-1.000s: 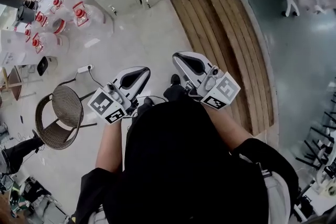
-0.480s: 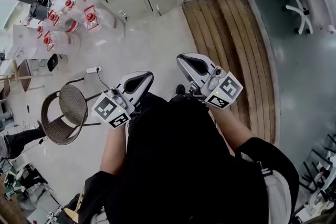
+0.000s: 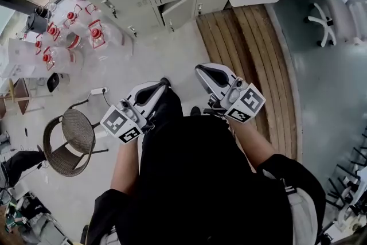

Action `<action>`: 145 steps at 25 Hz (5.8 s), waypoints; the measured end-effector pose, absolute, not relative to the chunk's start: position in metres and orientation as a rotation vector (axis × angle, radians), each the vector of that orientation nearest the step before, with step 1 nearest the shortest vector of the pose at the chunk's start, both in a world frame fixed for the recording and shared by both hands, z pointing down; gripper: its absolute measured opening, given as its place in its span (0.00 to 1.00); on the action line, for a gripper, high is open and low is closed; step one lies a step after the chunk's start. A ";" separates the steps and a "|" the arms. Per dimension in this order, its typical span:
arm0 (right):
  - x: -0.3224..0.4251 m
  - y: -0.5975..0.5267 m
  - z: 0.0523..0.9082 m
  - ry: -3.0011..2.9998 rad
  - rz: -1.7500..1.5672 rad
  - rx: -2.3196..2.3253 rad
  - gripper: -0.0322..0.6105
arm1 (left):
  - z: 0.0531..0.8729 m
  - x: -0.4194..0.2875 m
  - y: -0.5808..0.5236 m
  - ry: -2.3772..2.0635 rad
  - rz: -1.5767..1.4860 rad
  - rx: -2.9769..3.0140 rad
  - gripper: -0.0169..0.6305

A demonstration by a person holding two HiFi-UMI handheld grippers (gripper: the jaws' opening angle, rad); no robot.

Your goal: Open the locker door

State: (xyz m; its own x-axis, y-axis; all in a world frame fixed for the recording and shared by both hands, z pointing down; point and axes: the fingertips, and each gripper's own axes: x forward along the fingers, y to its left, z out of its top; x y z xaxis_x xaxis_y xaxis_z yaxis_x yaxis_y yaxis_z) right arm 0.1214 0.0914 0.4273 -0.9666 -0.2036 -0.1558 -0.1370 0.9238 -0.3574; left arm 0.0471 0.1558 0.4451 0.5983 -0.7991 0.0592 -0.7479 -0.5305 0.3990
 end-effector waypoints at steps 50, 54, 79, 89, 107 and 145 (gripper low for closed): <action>-0.169 -0.285 0.287 2.847 -0.050 -0.159 0.19 | 0.373 -0.218 -0.169 -1.481 -0.297 2.529 0.05; -0.184 -0.295 0.279 2.869 0.057 -0.150 0.19 | 0.372 -0.223 -0.179 -1.528 -0.287 2.519 0.05; -0.223 -0.332 0.278 3.056 0.129 -0.368 0.21 | 0.361 -0.241 -0.185 -1.618 -0.343 2.472 0.05; -0.225 -0.337 0.277 3.055 0.128 -0.472 0.21 | 0.366 -0.248 -0.182 -1.609 -0.369 2.459 0.05; -0.233 -0.337 0.287 3.077 0.054 -0.481 0.21 | 0.371 -0.250 -0.171 -1.586 -0.368 2.446 0.05; -0.161 -0.273 0.289 3.042 0.061 -0.487 0.15 | 0.383 -0.236 -0.100 -1.225 -0.456 2.572 0.05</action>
State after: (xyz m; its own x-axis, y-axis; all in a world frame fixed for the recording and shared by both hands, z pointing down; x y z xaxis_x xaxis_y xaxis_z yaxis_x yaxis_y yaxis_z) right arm -0.1615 -0.2729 0.2889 -0.9482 -0.3107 -0.0658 -0.3131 0.9493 0.0295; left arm -0.2356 -0.0996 0.3828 0.5963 -0.7846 -0.1695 -0.7046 -0.6128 0.3579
